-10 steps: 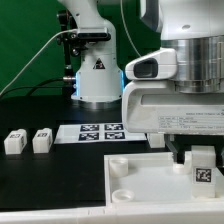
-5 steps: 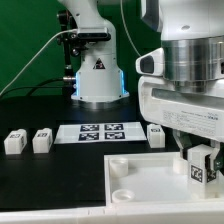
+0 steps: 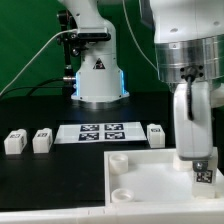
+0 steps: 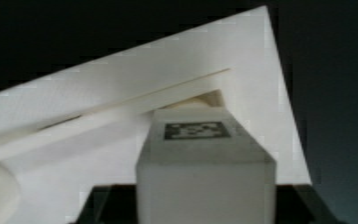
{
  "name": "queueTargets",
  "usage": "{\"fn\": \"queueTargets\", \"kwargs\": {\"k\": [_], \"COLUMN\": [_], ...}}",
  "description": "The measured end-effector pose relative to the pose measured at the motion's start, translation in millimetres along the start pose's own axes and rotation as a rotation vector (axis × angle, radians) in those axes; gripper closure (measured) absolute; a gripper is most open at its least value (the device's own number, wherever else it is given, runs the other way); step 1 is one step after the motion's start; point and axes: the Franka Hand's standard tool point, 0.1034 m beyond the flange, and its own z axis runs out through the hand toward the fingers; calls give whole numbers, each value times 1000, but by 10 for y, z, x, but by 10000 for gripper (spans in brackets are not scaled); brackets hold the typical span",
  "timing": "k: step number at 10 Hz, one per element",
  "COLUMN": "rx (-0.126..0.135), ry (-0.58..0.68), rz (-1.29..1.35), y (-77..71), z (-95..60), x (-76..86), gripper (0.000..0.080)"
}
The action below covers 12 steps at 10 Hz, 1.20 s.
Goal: Assemble one leg
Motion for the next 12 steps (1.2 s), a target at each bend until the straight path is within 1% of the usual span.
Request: {"fn": "queueTargets", "kwargs": {"k": [4,5,6,7,8,9,10,12], "rx": [0,0,0,4,24,28,35,40], "ry": [12,12,12,11,3,-3,-11,-15], "rz": [17,0,-2,-4,-13,-21,-24,-25], "y": [3,6,6,13,67,149,163,153], "z": [-2,-1,0,-8,-46,-103,-165,-184], "x": [24,21,19,1,-48,-86,-121,-138], "gripper": [502,406,226,226,167,167,153,151]}}
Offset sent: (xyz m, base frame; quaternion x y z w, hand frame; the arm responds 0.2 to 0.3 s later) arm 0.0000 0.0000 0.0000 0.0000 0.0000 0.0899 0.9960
